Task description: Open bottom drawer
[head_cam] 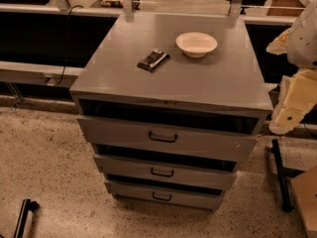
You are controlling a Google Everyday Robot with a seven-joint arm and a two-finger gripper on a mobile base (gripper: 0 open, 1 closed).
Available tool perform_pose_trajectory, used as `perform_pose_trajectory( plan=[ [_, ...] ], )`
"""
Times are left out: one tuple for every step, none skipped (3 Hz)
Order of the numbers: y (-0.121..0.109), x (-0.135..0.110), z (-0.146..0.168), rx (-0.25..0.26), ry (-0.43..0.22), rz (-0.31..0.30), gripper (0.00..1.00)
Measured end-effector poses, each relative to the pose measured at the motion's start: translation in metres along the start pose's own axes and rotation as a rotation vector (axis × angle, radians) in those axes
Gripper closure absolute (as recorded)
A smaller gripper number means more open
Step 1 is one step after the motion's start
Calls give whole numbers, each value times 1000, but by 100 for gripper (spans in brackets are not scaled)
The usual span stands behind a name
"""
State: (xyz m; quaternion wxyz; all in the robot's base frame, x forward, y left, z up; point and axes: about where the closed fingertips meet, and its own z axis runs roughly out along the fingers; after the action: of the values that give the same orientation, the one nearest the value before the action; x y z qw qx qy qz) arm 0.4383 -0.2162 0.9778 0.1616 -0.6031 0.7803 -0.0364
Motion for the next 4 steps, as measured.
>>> perform_pose_trajectory(
  plan=[
    [1, 0, 0, 7, -5, -1, 0],
    [19, -1, 17, 13, -32, -11, 0],
    [48, -14, 42, 39, -134, -92, 0],
    [47, -18, 47, 50, -152, -145, 0]
  ],
)
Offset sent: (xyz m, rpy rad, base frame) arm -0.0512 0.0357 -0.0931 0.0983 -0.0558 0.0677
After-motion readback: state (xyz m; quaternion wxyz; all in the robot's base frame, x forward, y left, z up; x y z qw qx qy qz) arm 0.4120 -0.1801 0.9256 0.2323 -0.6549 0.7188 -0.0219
